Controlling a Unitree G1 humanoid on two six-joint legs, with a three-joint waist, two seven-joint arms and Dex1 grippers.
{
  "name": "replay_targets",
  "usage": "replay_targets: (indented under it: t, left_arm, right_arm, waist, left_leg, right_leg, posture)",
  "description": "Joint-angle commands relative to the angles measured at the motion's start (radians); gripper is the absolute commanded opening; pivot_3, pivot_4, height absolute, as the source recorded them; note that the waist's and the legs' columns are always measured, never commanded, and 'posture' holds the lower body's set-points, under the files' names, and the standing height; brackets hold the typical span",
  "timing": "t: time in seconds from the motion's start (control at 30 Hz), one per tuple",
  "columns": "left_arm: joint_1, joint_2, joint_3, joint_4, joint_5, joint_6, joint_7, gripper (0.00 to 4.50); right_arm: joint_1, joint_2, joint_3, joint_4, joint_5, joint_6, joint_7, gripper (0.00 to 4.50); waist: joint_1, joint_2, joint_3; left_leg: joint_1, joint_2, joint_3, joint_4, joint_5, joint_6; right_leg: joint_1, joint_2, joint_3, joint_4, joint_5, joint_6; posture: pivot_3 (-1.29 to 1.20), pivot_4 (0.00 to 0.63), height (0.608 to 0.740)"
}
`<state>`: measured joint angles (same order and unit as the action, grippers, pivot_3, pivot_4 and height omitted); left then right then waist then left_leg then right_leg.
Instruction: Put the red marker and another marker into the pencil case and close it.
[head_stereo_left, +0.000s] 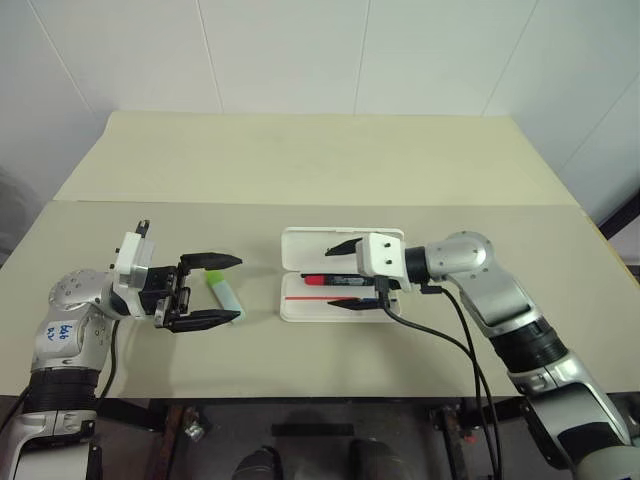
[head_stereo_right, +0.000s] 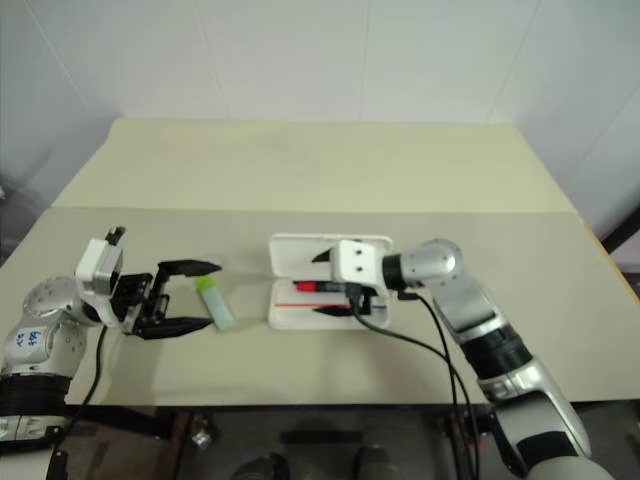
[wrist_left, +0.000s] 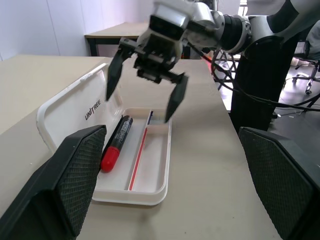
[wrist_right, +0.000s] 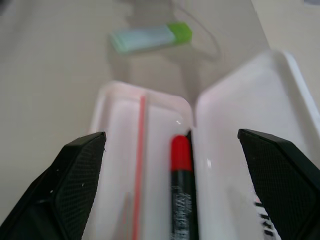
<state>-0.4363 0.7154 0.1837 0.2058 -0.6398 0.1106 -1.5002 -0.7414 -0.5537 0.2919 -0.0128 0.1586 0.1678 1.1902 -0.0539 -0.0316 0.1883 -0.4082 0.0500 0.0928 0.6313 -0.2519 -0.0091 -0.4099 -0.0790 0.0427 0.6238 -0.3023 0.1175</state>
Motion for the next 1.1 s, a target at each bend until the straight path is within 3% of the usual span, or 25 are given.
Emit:
replay_targets:
  t: [0.03, 0.23, 0.53, 0.77, 1.1]
  left_arm:
    - [0.026, -0.01, 0.016, -0.068, -0.01, -0.005, 0.014, 4.5]
    - [0.117, -0.067, 0.019, -0.231, 0.006, 0.032, 0.201, 4.5]
    - [0.243, -0.188, 0.056, -0.484, 0.085, 0.208, 0.758, 4.5]
    - [0.291, -0.334, 0.036, -0.679, 0.181, 0.437, 1.209, 4.5]
    - [0.213, -0.501, 0.041, -0.745, 0.254, 0.859, 1.642, 4.5]
  right_arm:
    - [0.029, -0.026, -0.107, -0.14, 0.155, 0.047, 0.045, 4.47]
    - [0.099, -0.091, -0.225, -0.219, 0.273, 0.095, 0.052, 4.47]
    - [0.177, -0.183, -0.306, -0.108, 0.266, 0.02, 0.089, 4.47]
    - [0.16, -0.179, -0.291, -0.019, 0.241, -0.036, 0.093, 4.47]
    - [0.115, -0.157, -0.259, 0.057, 0.21, -0.066, 0.1, 4.47]
  waist:
    - [0.0, 0.0, 0.0]
    - [0.002, 0.0, 0.0]
    - [-0.001, 0.0, 0.0]
    - [0.005, 0.0, 0.0]
    - [0.016, -0.001, 0.0]
  left_leg:
    - [0.0, 0.0, 0.0, 0.0, 0.0, 0.0]
    - [0.0, 0.001, -0.001, 0.0, -0.001, 0.0]
    - [0.003, 0.0, -0.002, 0.001, -0.001, 0.0]
    - [0.003, -0.001, -0.002, 0.001, -0.001, 0.001]
    - [0.003, -0.003, -0.002, 0.005, -0.001, 0.0]
  right_leg:
    - [0.0, 0.0, 0.0, 0.0, 0.0, 0.0]
    - [0.0, -0.001, 0.0, 0.0, 0.0, 0.0]
    - [0.001, -0.001, 0.003, 0.0, 0.001, 0.001]
    - [0.002, 0.0, 0.004, 0.0, 0.001, 0.002]
    - [0.002, 0.002, 0.004, 0.002, 0.002, 0.003]
  posture:
    - [0.0, 0.15, 0.74]
    - [0.0, 0.15, 0.74]
    - [0.0, 0.15, 0.74]
    - [0.0, 0.15, 0.74]
    - [0.0, 0.15, 0.74]
